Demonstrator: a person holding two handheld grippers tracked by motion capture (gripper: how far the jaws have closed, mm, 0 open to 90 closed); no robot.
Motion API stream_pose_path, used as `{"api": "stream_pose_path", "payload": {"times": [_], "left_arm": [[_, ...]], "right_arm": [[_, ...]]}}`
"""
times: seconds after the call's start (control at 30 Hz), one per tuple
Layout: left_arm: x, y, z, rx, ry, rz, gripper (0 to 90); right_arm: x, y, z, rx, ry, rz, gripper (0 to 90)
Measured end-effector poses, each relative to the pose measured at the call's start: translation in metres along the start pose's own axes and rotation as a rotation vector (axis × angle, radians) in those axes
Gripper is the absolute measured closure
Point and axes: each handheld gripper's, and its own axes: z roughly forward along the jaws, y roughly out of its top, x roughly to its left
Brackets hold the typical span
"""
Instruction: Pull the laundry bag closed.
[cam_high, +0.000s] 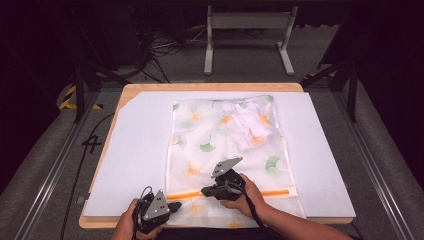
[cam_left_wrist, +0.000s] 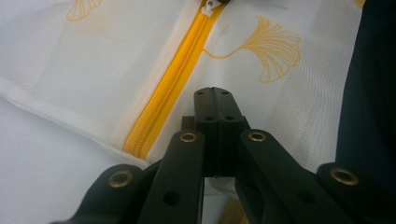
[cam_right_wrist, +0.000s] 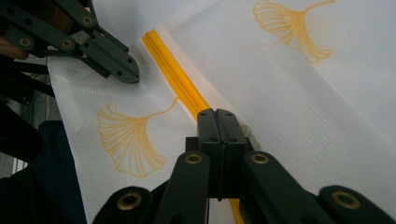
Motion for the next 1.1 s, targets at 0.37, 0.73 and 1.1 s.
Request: {"api": "stream_pose_path", "payload": {"times": [0.37, 0.73, 1.1], "left_arm": [[0.001, -0.001, 0.0, -0.005, -0.005, -0.004, 90.0], [0.002, -0.002, 0.0, -0.011, -0.014, -0.017, 90.0], [0.002, -0.002, 0.0, -0.014, -0.015, -0.019, 90.0]], "right_arm": [[-0.009, -0.013, -0.02, -0.003, -0.034, 0.02, 90.0], [-0.026, -0.038, -0.055, -0.015, -0.069, 0.069, 90.0], [-0.037, -0.059, -0.078, -0.024, -0.091, 0.111, 90.0]]}}
